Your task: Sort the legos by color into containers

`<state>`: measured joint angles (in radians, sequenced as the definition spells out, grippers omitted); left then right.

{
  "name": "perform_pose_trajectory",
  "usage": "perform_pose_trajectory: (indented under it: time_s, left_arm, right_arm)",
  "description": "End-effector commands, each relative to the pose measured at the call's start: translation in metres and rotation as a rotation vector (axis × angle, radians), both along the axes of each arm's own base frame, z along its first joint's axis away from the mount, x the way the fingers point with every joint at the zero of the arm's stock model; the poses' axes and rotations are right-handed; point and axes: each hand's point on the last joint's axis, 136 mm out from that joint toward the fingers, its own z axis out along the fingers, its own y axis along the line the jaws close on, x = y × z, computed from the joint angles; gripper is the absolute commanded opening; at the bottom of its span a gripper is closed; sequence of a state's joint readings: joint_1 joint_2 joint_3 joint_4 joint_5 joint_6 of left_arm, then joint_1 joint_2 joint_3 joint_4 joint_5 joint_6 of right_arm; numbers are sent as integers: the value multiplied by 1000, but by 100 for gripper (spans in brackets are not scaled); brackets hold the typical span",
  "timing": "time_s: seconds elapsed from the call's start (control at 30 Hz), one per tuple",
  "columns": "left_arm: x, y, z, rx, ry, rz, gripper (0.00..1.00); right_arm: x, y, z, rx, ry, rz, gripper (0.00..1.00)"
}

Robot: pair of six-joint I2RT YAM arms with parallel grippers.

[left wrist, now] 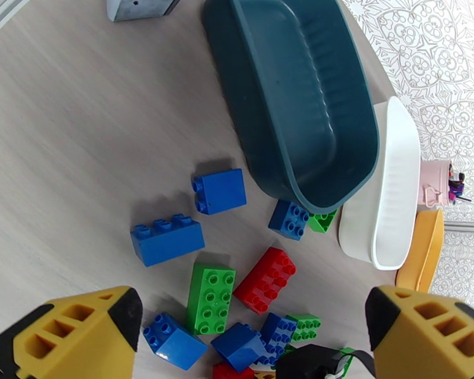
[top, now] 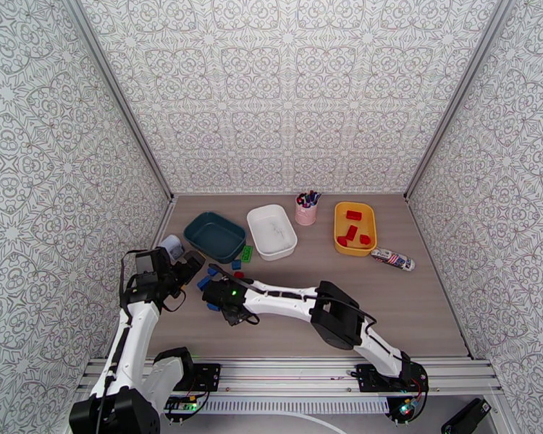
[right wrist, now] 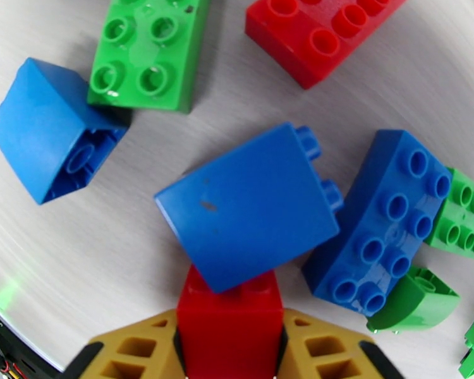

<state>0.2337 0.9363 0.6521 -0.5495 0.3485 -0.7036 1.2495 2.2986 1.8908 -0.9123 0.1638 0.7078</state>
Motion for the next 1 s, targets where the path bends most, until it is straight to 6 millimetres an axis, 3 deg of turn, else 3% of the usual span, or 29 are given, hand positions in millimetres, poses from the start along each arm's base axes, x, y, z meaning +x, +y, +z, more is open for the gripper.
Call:
perform_pose_trajectory:
  time_s: [0.0,0.17,0.33,0.5,0.67,0.87,0.97]
  left_arm:
    - [-2,-8,-2,-26,-10,-35,99]
    - [5,-43,-1,-32,-27,-139,99]
    - [15,-104,13,0,-92,-308,99]
    - [25,-185,18,-5,-126,-516,99]
    - [44,-270,33,27,-186,-711,99]
    - [58,-377,61,16,-275,-964,99]
    - [66,-409,68,17,-292,-1017,98]
  right_arm:
    - [3,-4,12,32,-18,-6,34]
    - [23,-32,48,115,-49,-71,32]
    - [58,-98,72,138,-88,-195,31]
    - [99,-194,79,123,-114,-380,30]
    - [139,-275,94,164,-141,-552,31]
    - [195,-352,122,196,-203,-729,31]
    - [222,-380,128,201,-219,-799,31]
